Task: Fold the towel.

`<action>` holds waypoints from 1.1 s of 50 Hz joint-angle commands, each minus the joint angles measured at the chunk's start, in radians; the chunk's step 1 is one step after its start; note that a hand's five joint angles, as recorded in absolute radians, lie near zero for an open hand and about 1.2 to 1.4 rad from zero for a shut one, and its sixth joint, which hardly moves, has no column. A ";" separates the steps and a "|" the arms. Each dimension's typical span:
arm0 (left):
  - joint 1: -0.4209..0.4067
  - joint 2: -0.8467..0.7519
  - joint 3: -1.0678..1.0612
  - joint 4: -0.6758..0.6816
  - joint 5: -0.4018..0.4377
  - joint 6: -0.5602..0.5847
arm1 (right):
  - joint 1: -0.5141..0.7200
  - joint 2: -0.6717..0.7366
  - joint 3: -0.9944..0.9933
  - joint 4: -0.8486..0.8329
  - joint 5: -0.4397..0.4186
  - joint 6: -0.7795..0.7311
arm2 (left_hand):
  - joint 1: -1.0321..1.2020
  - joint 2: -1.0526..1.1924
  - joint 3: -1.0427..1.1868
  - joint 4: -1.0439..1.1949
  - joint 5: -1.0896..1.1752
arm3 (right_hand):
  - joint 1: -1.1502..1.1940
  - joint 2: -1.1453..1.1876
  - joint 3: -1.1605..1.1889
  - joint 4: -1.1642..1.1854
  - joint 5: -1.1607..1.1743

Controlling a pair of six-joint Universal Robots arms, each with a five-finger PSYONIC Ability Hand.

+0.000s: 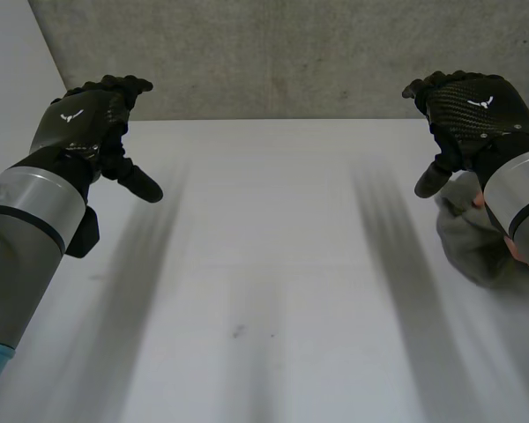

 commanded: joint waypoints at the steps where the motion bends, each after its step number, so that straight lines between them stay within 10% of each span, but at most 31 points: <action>1: 0.003 0.002 -0.001 0.000 0.000 0.000 | 0.002 -0.008 0.007 0.002 -0.002 0.005 | 0.003 0.010 0.008 0.008 -0.029 | -0.048 -0.081 -0.073 -0.081 -0.055; 47: 0.001 0.002 -0.027 0.009 0.000 0.005 | 0.003 -0.028 0.004 0.014 0.002 -0.020 | 0.003 0.010 0.008 0.008 -0.029 | -0.048 -0.081 -0.073 -0.081 -0.055; 55: 0.000 -0.004 -0.049 0.040 0.001 0.008 | -0.015 0.084 -0.047 0.195 0.003 -0.237 | 0.003 0.010 0.008 0.008 -0.029 | -0.048 -0.081 -0.073 -0.081 -0.055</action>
